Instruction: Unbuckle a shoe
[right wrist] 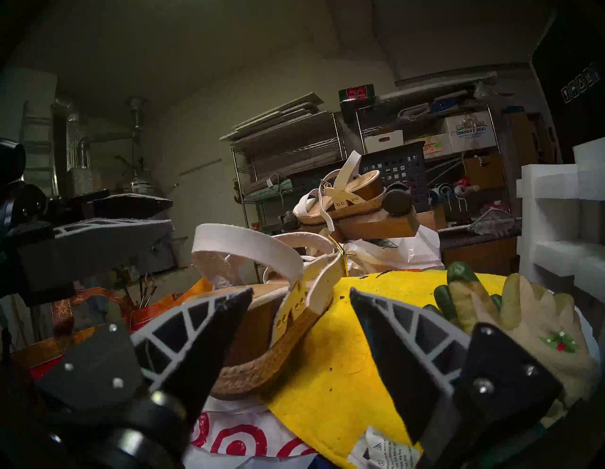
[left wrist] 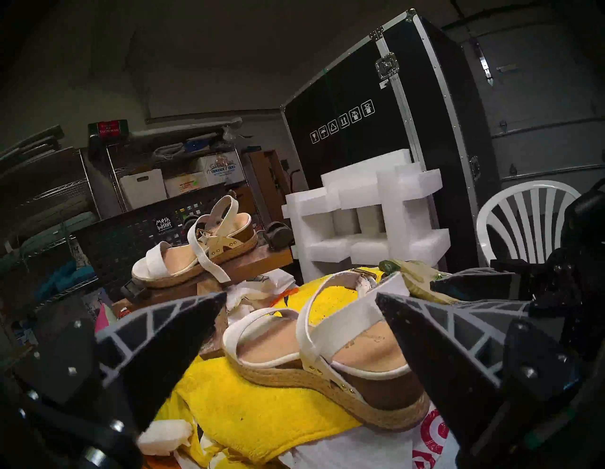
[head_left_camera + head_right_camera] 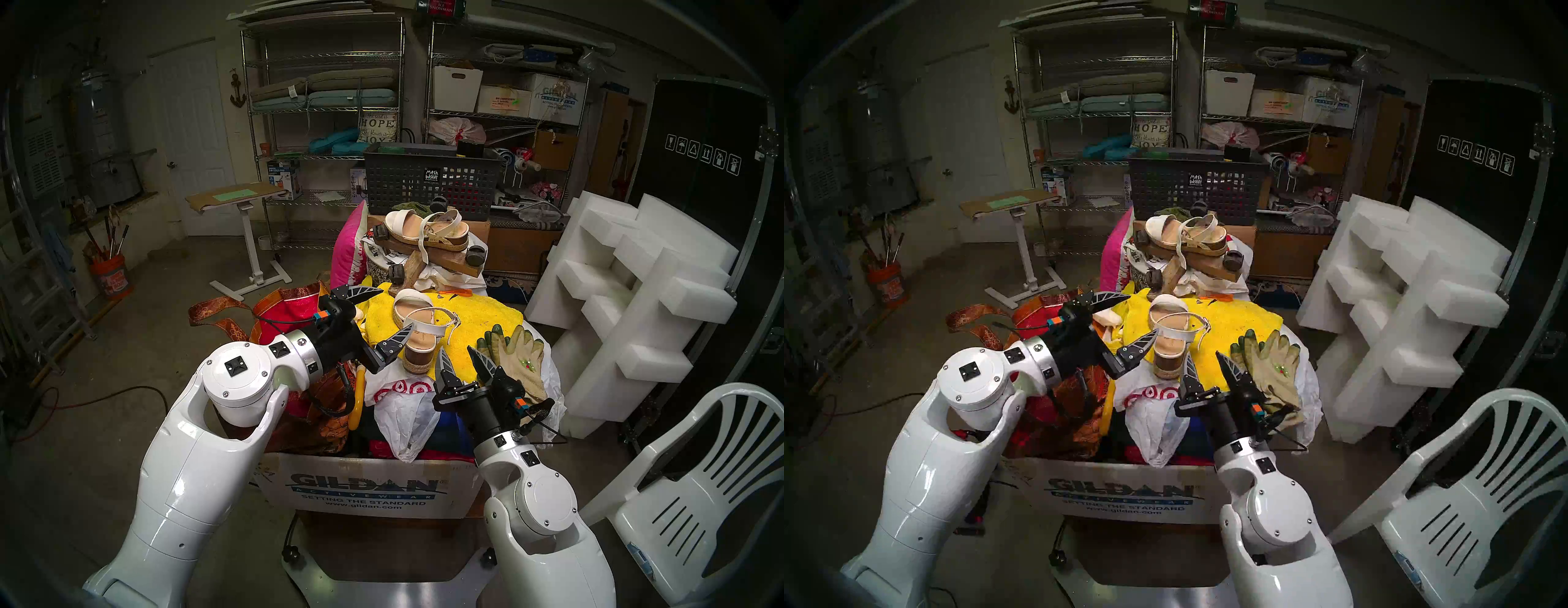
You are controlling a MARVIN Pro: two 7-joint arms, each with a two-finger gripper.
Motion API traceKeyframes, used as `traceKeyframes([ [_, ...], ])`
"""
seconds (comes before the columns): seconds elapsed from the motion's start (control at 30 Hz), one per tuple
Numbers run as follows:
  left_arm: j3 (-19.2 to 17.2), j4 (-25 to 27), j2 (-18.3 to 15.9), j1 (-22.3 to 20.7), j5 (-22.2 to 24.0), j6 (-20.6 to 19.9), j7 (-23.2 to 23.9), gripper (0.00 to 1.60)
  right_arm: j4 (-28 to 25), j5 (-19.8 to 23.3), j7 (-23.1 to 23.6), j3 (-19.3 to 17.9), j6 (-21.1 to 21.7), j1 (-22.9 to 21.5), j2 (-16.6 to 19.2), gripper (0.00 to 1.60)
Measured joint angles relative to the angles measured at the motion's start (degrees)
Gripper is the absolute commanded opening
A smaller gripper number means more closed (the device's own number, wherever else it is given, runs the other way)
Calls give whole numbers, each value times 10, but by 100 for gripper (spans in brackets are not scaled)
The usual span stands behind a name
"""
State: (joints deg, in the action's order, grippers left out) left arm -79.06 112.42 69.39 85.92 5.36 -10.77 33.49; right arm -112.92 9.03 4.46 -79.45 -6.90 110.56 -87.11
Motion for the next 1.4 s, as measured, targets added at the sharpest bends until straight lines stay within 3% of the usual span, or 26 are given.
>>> traceKeyframes([
  [0.27, -6, -6, -6, -7, 9, -10, 19, 160, 14, 0, -12, 6, 5, -15, -1, 98],
  [0.67, -13, -6, -3, -20, 27, -17, 40, 160, 39, -1, -17, 16, 5, -41, -3, 90],
  [0.87, -10, -13, -9, -25, 26, -20, 57, 160, 53, -2, -19, 24, 5, -53, -3, 104],
  [1.4, 21, -59, -24, -61, -14, -15, 79, 160, 48, -7, -30, 26, 4, -57, -3, 102],
])
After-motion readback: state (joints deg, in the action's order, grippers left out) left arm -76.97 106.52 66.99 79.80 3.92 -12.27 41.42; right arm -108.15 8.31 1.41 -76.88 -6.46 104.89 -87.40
